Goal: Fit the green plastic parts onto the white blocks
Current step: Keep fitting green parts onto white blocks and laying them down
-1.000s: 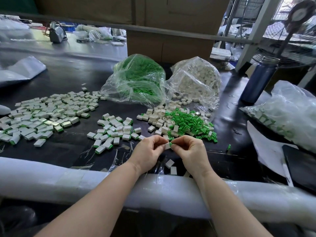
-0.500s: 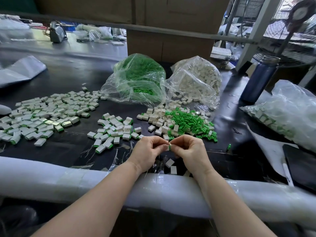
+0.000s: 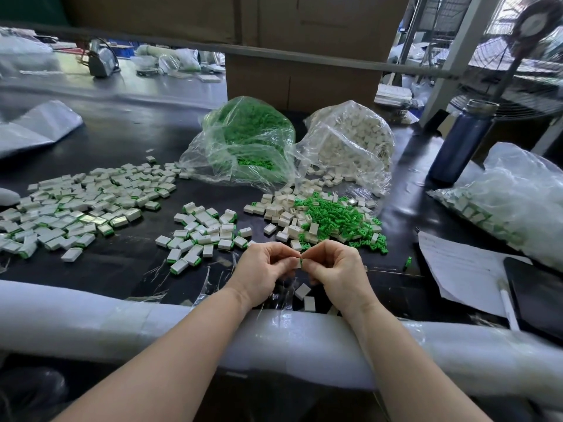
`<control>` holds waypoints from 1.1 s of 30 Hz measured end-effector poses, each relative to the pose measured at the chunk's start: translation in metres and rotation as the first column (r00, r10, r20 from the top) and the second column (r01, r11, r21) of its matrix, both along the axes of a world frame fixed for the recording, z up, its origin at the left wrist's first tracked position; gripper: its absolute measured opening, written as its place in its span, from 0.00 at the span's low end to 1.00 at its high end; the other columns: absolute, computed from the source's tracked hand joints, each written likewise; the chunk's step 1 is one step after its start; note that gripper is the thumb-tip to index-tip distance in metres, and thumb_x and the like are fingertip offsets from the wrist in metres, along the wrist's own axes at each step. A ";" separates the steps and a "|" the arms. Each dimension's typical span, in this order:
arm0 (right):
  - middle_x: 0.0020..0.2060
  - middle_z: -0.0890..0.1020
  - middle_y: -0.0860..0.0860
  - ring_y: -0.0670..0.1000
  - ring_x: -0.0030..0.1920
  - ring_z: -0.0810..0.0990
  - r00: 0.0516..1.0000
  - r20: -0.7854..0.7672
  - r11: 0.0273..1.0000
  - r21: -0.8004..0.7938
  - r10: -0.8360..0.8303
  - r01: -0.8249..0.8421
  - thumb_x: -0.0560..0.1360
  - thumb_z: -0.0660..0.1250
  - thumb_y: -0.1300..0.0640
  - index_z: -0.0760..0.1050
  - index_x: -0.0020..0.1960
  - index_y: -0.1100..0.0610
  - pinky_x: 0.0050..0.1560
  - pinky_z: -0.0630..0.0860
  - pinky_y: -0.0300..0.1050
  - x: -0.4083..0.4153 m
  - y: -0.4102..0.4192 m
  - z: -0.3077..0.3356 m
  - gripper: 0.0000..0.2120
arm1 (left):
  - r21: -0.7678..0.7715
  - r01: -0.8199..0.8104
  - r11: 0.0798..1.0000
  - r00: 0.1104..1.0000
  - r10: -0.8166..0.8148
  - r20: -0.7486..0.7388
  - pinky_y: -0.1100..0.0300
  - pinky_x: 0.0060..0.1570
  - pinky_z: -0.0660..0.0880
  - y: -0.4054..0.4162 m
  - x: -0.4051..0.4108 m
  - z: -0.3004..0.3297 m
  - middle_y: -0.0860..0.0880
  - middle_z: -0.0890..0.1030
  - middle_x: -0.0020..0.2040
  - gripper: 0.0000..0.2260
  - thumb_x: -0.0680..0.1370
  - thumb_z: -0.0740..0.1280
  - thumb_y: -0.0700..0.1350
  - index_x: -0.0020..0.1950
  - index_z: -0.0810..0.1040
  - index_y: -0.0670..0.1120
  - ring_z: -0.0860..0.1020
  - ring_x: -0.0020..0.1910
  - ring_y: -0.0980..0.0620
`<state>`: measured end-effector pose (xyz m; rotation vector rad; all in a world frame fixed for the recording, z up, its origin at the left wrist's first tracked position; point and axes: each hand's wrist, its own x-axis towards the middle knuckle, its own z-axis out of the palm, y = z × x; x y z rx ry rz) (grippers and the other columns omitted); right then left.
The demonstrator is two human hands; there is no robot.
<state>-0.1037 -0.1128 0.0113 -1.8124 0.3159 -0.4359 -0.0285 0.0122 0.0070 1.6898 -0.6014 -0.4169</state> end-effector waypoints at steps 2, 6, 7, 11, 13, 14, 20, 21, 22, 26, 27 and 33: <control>0.29 0.79 0.52 0.46 0.28 0.75 1.000 0.003 1.000 0.013 0.008 -0.008 0.70 0.70 0.71 0.77 0.37 0.59 0.30 0.76 0.40 0.000 0.000 0.000 0.09 | 0.012 0.016 1.000 1.000 -0.016 0.002 0.66 0.41 0.78 -0.001 0.000 0.000 0.43 0.82 0.40 0.05 0.75 0.67 0.34 0.45 0.81 0.42 0.79 0.35 0.56; 0.28 0.79 0.52 0.45 0.25 0.74 1.000 0.001 0.999 0.040 0.026 -0.027 0.68 0.70 0.72 0.76 0.36 0.59 0.27 0.74 0.38 -0.001 -0.002 0.000 0.10 | 0.025 0.044 0.999 0.999 -0.044 0.003 0.61 0.45 0.79 -0.001 -0.001 0.002 0.44 0.81 0.40 0.06 0.75 0.67 0.33 0.43 0.80 0.43 0.78 0.38 0.51; 0.28 0.79 0.52 0.45 0.25 0.75 1.000 0.000 0.998 0.046 0.030 -0.030 0.68 0.70 0.72 0.76 0.36 0.58 0.27 0.74 0.37 -0.001 -0.002 0.000 0.10 | 0.030 0.055 0.998 0.998 -0.055 0.010 0.62 0.43 0.78 0.000 -0.002 0.002 0.46 0.81 0.38 0.06 0.74 0.67 0.33 0.43 0.80 0.43 0.78 0.37 0.53; 0.30 0.79 0.56 0.44 0.24 0.75 0.999 -0.005 0.996 0.075 0.046 -0.045 0.67 0.70 0.73 0.75 0.36 0.59 0.26 0.73 0.37 -0.001 -0.003 0.000 0.11 | 0.040 0.087 0.995 0.995 -0.089 0.037 0.70 0.38 0.75 0.001 -0.004 0.005 0.53 0.80 0.33 0.07 0.73 0.68 0.32 0.41 0.80 0.43 0.76 0.30 0.64; 0.29 0.79 0.55 0.45 0.24 0.75 0.998 -0.011 0.995 0.080 0.055 -0.054 0.67 0.71 0.73 0.75 0.36 0.60 0.26 0.72 0.37 -0.001 -0.004 -0.001 0.10 | 0.055 0.085 0.995 0.994 -0.088 0.059 0.72 0.37 0.73 0.002 -0.004 0.006 0.57 0.79 0.31 0.07 0.73 0.68 0.32 0.40 0.80 0.43 0.75 0.29 0.65; 0.29 0.79 0.55 0.45 0.24 0.75 0.998 -0.014 0.995 0.083 0.060 -0.059 0.66 0.71 0.73 0.75 0.36 0.59 0.25 0.72 0.37 -0.001 -0.004 -0.001 0.11 | 0.062 0.086 0.994 0.994 -0.090 0.068 0.73 0.37 0.72 0.002 -0.004 0.006 0.58 0.78 0.29 0.07 0.73 0.68 0.32 0.40 0.80 0.43 0.75 0.29 0.66; 0.28 0.79 0.51 0.46 0.27 0.75 0.997 -0.032 0.994 0.077 0.076 -0.073 0.66 0.71 0.73 0.75 0.34 0.57 0.27 0.72 0.38 -0.002 -0.005 -0.001 0.13 | 0.100 0.104 0.990 0.990 -0.113 0.089 0.74 0.37 0.72 0.003 -0.006 0.009 0.57 0.78 0.31 0.06 0.73 0.68 0.33 0.41 0.80 0.43 0.75 0.29 0.66; 0.28 0.79 0.50 0.45 0.27 0.75 0.996 -0.032 0.994 0.078 0.078 -0.075 0.66 0.71 0.73 0.75 0.34 0.57 0.27 0.72 0.38 -0.002 -0.005 0.000 0.13 | 0.108 0.106 0.989 0.989 -0.116 0.093 0.73 0.38 0.72 0.003 -0.006 0.009 0.56 0.79 0.32 0.06 0.73 0.68 0.33 0.41 0.81 0.43 0.76 0.30 0.66; 0.28 0.79 0.50 0.45 0.27 0.75 0.996 -0.031 0.994 0.079 0.080 -0.077 0.66 0.71 0.74 0.75 0.34 0.58 0.27 0.72 0.37 -0.002 -0.005 0.000 0.13 | 0.117 0.109 0.987 0.988 -0.120 0.097 0.73 0.38 0.72 0.003 -0.006 0.010 0.56 0.79 0.32 0.05 0.74 0.68 0.33 0.42 0.81 0.42 0.76 0.30 0.66; 0.27 0.78 0.49 0.44 0.26 0.75 0.995 -0.038 0.991 0.095 0.094 -0.090 0.66 0.71 0.75 0.75 0.34 0.59 0.26 0.71 0.36 -0.002 -0.005 0.002 0.13 | 0.127 0.119 0.985 0.985 -0.133 0.111 0.74 0.37 0.71 0.004 -0.007 0.011 0.59 0.78 0.31 0.03 0.74 0.68 0.33 0.44 0.81 0.38 0.75 0.29 0.67; 0.27 0.78 0.49 0.44 0.25 0.74 0.994 -0.040 0.991 0.099 0.097 -0.093 0.66 0.70 0.75 0.75 0.34 0.59 0.25 0.71 0.36 -0.002 -0.004 0.003 0.12 | 0.127 0.122 0.984 0.984 -0.136 0.112 0.74 0.36 0.71 0.004 -0.007 0.011 0.59 0.77 0.31 0.04 0.74 0.68 0.33 0.44 0.81 0.38 0.75 0.29 0.67; 0.28 0.78 0.49 0.44 0.25 0.75 0.994 -0.038 0.989 0.115 0.102 -0.097 0.66 0.69 0.76 0.74 0.34 0.60 0.25 0.71 0.36 -0.003 -0.005 0.002 0.13 | 0.143 0.131 0.981 0.979 -0.151 0.135 0.74 0.37 0.71 0.005 -0.008 0.012 0.57 0.77 0.31 0.03 0.74 0.68 0.33 0.44 0.81 0.38 0.75 0.29 0.67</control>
